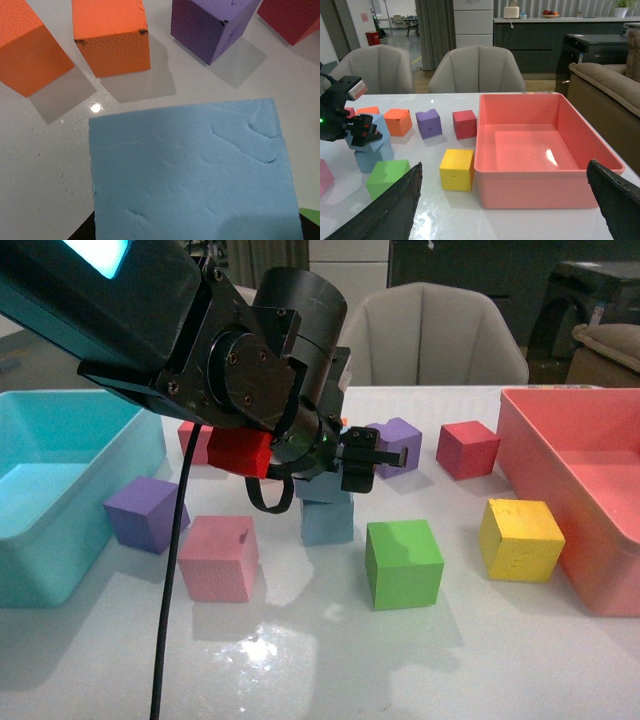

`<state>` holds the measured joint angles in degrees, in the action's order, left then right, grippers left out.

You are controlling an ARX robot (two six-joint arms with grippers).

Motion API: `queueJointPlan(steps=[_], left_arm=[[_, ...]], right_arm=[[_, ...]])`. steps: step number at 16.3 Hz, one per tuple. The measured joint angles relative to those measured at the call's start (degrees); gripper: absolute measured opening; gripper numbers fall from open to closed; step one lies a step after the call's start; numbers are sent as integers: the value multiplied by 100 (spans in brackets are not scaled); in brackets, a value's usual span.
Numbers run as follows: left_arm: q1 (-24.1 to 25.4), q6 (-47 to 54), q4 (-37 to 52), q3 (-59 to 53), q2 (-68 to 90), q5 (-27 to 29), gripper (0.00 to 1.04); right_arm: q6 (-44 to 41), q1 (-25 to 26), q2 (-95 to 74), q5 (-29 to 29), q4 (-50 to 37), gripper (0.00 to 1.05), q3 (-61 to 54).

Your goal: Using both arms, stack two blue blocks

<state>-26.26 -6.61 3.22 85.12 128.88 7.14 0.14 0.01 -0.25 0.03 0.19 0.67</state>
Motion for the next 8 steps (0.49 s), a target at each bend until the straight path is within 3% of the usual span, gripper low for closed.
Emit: queueJointPlan(steps=[8], left_arm=[[-44, -48, 90, 48, 98, 365, 52]], right_arm=[[0, 0, 0, 0, 0, 98, 0]])
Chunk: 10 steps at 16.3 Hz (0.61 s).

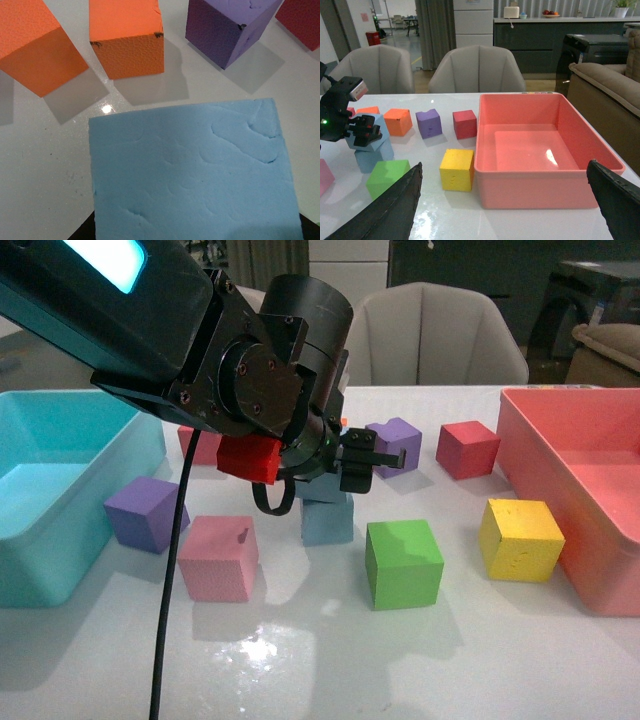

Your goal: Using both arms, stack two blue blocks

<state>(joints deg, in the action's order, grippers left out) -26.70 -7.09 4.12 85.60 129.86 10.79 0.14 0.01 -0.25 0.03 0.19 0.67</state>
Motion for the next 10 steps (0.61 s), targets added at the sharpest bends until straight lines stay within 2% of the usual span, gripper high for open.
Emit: queueJointPlan(steps=[2, 3, 4, 6, 10], left_arm=[[-11, -11, -37, 9, 28, 22, 52], [-33, -7, -52, 11, 31, 0, 70], [-37, -20, -26, 11, 31, -57, 83], [-35, -22, -20, 70, 31, -79, 100], [-26, -28, 293, 50, -35, -103, 98]], right_arm=[[0, 0, 0, 0, 0, 98, 0], [0, 0, 0, 0, 0, 98, 0], [0, 0, 0, 0, 0, 98, 0], [0, 0, 0, 0, 2, 98, 0], [0, 0, 0, 0, 0, 98, 0]])
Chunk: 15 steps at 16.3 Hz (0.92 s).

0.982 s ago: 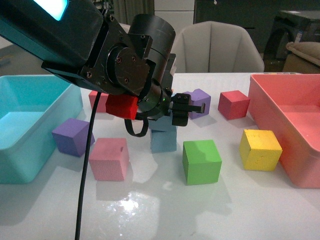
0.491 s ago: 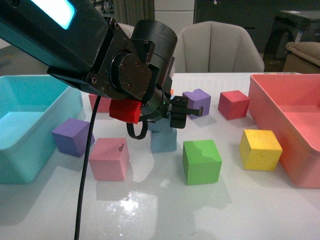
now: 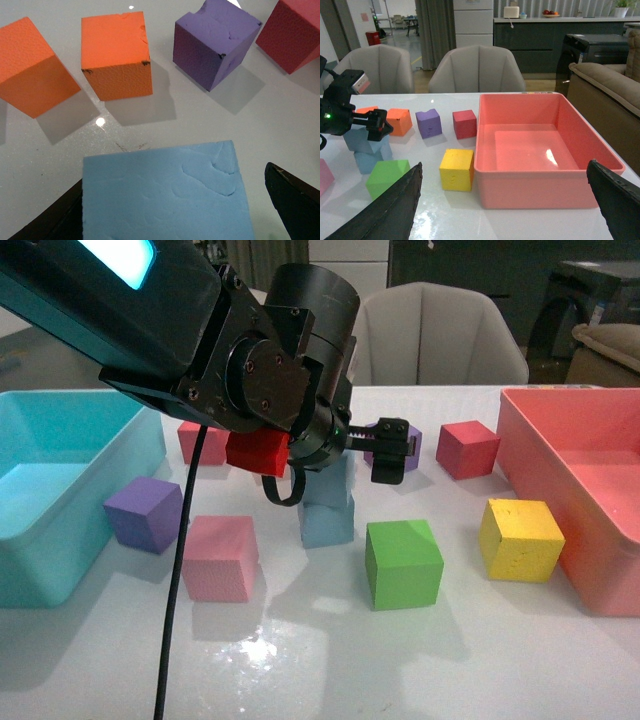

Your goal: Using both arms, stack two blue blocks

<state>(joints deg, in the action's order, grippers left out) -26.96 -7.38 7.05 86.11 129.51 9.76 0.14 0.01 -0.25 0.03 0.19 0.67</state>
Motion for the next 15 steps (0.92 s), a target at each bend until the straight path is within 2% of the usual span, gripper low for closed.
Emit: queueJointPlan(steps=[3, 7, 12, 13, 14, 15], left_arm=[[4, -7, 507, -542, -717, -236, 98], [4, 22, 1475, -1945, -2426, -546, 98], [61, 433, 2048, -3733, -4745, -667, 98], [77, 527, 2166, -3958, -5045, -603, 97], [48, 592, 2636, -4286, -5305, 136, 89], [160, 634, 2684, -4699, -5696, 721, 80]], right_arm=[[0, 0, 0, 0, 0, 98, 0], [0, 0, 0, 0, 0, 98, 0], [0, 0, 0, 0, 0, 98, 0], [0, 0, 0, 0, 0, 98, 0], [0, 0, 0, 0, 0, 98, 0], [0, 0, 0, 0, 0, 98, 0]])
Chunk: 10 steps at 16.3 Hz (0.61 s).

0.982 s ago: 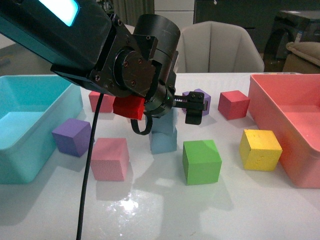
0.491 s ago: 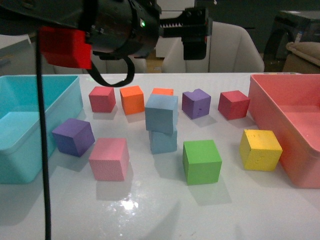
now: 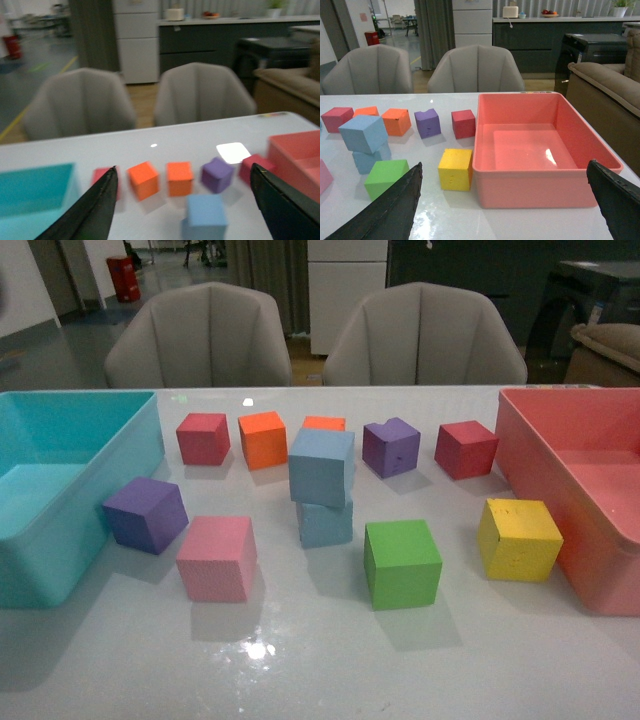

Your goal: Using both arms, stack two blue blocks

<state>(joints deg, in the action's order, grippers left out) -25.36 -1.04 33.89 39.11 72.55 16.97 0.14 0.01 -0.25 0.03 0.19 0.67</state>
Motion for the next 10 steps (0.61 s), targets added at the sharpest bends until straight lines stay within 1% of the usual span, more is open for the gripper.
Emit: queueJointPlan(steps=[1, 2, 3, 4, 6, 7, 8, 10], left_arm=[[363, 2, 24, -693, -621, 341, 67], [614, 2, 96, -1071, -955, 337, 58], [774, 0, 179, -1351, -1209, 247, 49], [901, 2, 229, -1690, -1486, -20, 37], [1130, 4, 245, -2146, -1784, -306, 19], [1298, 4, 243, -2393, -2026, -442, 6], [1403, 20, 243, -2529, -2205, -544, 2], [1648, 20, 160, -2861, -2636, -761, 2]], right_arm=[[0, 0, 0, -4, 2, 98, 0], [0, 0, 0, -4, 2, 98, 0], [0, 0, 0, 0, 0, 98, 0], [0, 0, 0, 2, 0, 98, 0], [0, 0, 0, 0, 0, 98, 0], [0, 0, 0, -2, 2, 98, 0], [0, 0, 0, 0, 0, 98, 0], [0, 0, 0, 0, 2, 98, 0]])
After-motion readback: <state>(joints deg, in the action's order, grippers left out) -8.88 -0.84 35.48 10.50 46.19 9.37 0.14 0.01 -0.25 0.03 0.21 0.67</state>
